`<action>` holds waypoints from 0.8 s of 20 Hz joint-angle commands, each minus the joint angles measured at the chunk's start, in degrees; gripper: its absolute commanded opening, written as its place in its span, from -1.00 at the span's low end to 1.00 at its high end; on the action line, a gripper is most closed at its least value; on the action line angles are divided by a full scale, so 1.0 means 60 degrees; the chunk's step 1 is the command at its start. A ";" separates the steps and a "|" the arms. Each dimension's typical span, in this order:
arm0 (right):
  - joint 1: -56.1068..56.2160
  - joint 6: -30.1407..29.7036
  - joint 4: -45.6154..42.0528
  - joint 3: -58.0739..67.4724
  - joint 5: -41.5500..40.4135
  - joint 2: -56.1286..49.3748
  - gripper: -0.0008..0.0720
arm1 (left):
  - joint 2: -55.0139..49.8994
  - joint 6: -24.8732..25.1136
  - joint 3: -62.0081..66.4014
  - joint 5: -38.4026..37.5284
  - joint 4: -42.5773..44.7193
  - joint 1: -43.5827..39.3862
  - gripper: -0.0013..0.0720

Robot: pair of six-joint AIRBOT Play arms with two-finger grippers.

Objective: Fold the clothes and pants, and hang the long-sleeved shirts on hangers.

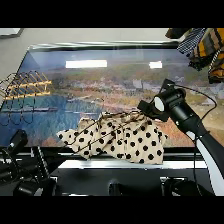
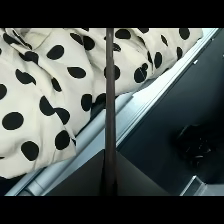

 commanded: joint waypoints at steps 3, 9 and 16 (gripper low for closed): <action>0.0000 -0.0364 0.0229 0.0007 -0.0076 0.0102 -0.93 | -0.0182 0.0208 -0.0637 0.0168 -0.0135 0.0000 -0.92; 0.0018 -0.0936 0.1202 0.0011 -0.0368 0.0707 -0.93 | -0.0951 0.1089 -0.0940 0.1672 -0.0510 -0.0124 -0.92; 0.0000 -0.1067 0.0936 0.0022 -0.0280 0.1027 -0.93 | -0.1912 0.2342 -0.0936 0.1668 -0.1100 -0.0189 -0.92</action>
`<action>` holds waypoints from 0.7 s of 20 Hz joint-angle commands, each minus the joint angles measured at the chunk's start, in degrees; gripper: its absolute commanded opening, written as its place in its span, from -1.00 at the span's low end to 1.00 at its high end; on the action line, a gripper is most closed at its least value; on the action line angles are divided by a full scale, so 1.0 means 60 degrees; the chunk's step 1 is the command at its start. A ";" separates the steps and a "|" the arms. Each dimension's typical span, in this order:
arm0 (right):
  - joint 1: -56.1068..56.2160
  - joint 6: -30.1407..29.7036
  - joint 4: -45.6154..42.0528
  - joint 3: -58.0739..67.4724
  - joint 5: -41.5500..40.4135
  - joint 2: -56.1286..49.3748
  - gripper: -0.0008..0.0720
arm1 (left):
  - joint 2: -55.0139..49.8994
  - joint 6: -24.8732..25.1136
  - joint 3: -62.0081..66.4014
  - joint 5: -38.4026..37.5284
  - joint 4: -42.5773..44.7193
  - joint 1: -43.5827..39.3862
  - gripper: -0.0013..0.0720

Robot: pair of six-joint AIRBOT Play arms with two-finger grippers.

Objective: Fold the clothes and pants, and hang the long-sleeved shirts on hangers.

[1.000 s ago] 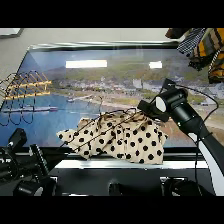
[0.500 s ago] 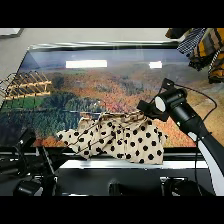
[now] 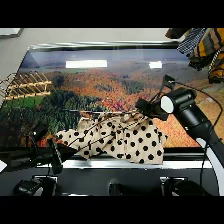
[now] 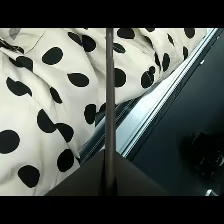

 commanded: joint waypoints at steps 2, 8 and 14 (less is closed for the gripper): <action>0.0004 -0.0255 0.0000 0.0011 0.0102 0.0255 -0.93 | -0.0331 0.0787 -0.0007 0.0055 -0.0168 -0.0015 -0.92; 0.0011 -0.0685 0.0284 0.0047 0.0164 0.1202 -0.93 | -0.1395 0.1960 -0.0007 0.0725 -0.1151 -0.0015 -0.92; 0.0011 -0.0907 0.0878 0.0047 0.0259 0.1785 -0.93 | -0.2648 0.3155 0.0011 0.0849 -0.1803 -0.0022 -0.92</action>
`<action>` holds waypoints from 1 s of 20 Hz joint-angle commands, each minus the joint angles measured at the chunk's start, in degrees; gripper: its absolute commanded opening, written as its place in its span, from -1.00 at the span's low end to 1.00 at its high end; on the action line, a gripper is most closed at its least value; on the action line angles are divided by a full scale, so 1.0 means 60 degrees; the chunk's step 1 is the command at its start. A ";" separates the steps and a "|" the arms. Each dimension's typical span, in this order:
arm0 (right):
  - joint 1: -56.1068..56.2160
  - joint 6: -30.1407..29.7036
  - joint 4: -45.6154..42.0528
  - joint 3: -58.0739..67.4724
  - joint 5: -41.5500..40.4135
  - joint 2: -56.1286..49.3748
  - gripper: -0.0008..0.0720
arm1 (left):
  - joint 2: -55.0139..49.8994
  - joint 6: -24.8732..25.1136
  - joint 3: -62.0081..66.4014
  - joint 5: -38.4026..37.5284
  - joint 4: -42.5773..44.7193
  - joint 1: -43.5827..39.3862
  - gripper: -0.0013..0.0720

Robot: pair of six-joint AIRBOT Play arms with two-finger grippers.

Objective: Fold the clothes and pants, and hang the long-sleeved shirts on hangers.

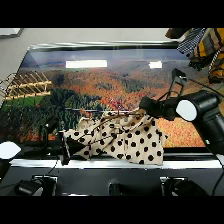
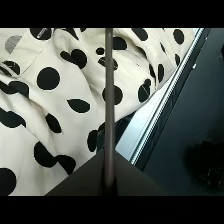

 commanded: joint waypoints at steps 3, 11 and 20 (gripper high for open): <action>0.0011 -0.0120 0.0641 0.0007 0.0022 0.0444 -0.93 | -0.1020 0.1104 0.0015 0.0506 -0.0648 -0.0229 -0.92; 0.0011 -0.0113 0.1311 0.0007 -0.0091 0.0594 -0.93 | -0.2193 0.1457 0.0510 0.2404 -0.0885 -0.1767 -0.92; 0.0011 -0.0266 0.1475 0.0007 -0.0138 0.0597 -0.93 | -0.4080 0.2546 0.1519 0.2991 -0.2524 -0.2503 -0.92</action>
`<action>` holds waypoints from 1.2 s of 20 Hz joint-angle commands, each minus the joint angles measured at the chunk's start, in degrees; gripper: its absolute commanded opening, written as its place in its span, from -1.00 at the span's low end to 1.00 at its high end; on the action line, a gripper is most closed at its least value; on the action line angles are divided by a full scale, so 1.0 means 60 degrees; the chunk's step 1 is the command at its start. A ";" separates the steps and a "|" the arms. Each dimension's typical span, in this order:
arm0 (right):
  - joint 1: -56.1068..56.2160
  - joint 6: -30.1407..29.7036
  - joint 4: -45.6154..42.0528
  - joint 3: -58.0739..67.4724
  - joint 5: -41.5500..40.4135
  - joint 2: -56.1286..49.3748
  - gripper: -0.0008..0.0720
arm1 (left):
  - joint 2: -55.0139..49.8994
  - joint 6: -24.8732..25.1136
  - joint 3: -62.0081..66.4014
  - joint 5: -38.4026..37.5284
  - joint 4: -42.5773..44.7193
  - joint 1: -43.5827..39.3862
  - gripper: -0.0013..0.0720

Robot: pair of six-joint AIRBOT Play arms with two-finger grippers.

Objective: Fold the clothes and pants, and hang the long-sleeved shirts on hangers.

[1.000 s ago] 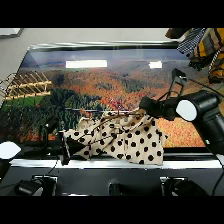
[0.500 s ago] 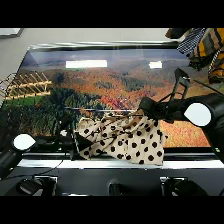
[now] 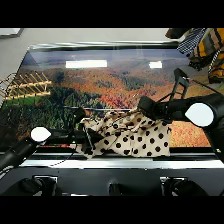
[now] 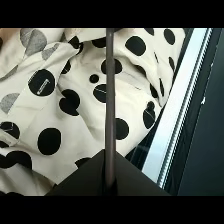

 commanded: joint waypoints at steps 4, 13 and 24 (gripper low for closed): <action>0.0011 -0.0142 -0.0040 0.0007 0.0018 0.0211 -0.93 | -0.0896 0.0685 0.0310 0.0317 -0.0984 -0.0157 -0.92; 0.0011 -0.0146 -0.0787 0.0004 0.0521 0.0273 -0.93 | -0.0885 0.1308 0.0310 0.0342 -0.2688 -0.0160 -0.92; -0.0011 -0.0718 -0.0907 0.0018 -0.0036 0.0408 0.88 | -0.0885 0.1690 0.0310 -0.0284 -0.2860 -0.0157 -0.92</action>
